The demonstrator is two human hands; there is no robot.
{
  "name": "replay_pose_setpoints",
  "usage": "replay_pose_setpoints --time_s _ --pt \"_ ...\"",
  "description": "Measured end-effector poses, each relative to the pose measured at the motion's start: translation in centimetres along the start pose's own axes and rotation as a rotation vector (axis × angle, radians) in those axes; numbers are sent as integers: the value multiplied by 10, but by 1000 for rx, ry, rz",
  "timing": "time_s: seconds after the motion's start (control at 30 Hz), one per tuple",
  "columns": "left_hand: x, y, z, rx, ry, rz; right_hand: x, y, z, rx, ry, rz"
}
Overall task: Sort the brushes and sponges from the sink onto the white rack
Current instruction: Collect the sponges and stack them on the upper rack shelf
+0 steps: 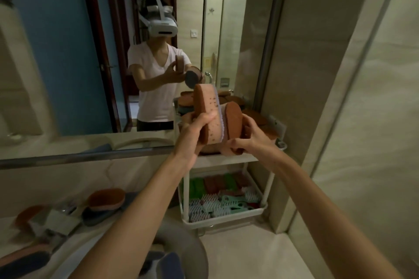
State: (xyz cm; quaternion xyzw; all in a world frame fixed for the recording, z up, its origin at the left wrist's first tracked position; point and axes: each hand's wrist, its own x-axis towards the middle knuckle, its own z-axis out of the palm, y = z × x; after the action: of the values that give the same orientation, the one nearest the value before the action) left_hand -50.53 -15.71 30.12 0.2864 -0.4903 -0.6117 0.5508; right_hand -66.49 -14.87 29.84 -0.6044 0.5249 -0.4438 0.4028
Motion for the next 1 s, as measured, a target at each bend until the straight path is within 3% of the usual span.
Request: replay_pose_setpoints --time_s 0.1,0.23,0.33,0.43,0.6,1.0 --pt "21 4 4 57 21 -39 14 -6 -7 -12 37 13" --pt "71 10 -15 262 286 -120 46 -17 -16 -25 150 0" --pt "105 11 -33 363 395 -170 77 -19 -19 -130 215 24" --pt "131 7 -41 398 396 -221 102 -16 -16 -295 273 14" --pt "158 -8 -58 541 352 -272 124 -6 -8 -529 223 -13" --pt "149 -23 -57 847 450 -159 135 -3 1 -647 173 -85"
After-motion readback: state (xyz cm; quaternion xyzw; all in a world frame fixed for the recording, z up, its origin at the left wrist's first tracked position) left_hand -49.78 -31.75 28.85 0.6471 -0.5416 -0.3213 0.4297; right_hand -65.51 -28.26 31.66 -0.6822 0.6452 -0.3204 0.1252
